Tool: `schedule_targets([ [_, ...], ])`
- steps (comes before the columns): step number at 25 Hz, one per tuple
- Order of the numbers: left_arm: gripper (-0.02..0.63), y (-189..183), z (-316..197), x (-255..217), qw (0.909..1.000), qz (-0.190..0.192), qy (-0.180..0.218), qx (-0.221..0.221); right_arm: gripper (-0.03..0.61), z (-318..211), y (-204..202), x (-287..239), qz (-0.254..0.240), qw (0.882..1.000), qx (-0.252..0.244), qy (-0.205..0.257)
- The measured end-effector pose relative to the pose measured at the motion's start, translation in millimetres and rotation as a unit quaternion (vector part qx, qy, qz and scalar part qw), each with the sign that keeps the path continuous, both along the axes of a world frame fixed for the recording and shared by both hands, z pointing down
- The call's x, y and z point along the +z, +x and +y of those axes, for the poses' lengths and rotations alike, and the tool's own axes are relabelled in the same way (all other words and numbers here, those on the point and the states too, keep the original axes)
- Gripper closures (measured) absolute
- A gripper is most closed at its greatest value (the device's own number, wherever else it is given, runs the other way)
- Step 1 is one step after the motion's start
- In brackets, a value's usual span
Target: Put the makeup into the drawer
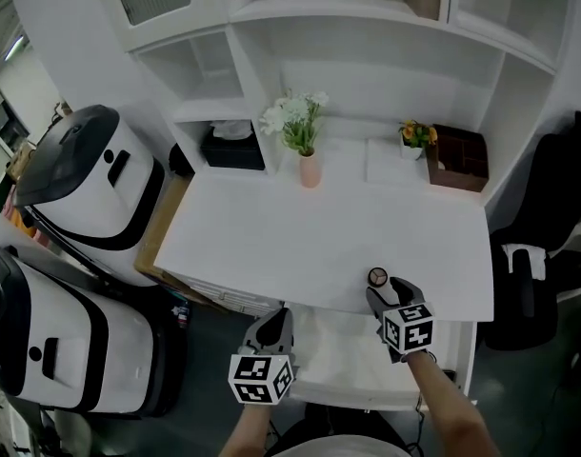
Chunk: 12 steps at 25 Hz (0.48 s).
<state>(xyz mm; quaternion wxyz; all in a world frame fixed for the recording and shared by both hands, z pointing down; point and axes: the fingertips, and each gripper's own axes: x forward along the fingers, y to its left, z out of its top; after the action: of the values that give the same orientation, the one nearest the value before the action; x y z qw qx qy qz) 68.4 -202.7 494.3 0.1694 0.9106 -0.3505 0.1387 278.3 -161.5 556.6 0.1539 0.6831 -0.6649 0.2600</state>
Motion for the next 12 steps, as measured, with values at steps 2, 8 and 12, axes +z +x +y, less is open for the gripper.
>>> schedule_targets([
  [2,0.611,2,-4,2,1.0000,-0.002,-0.003,-0.004,0.344,-6,4,6,-0.001,1.000,-0.003,-0.008],
  [8,0.611,3,-12,10,0.9998,-0.009,-0.012,-0.013,0.327,-18,13,21,0.003,1.000,-0.006,-0.029],
  [12,0.611,3,-17,13,0.9996,-0.012,-0.016,-0.019,0.325,-23,16,30,0.005,0.999,-0.012,-0.052],
])
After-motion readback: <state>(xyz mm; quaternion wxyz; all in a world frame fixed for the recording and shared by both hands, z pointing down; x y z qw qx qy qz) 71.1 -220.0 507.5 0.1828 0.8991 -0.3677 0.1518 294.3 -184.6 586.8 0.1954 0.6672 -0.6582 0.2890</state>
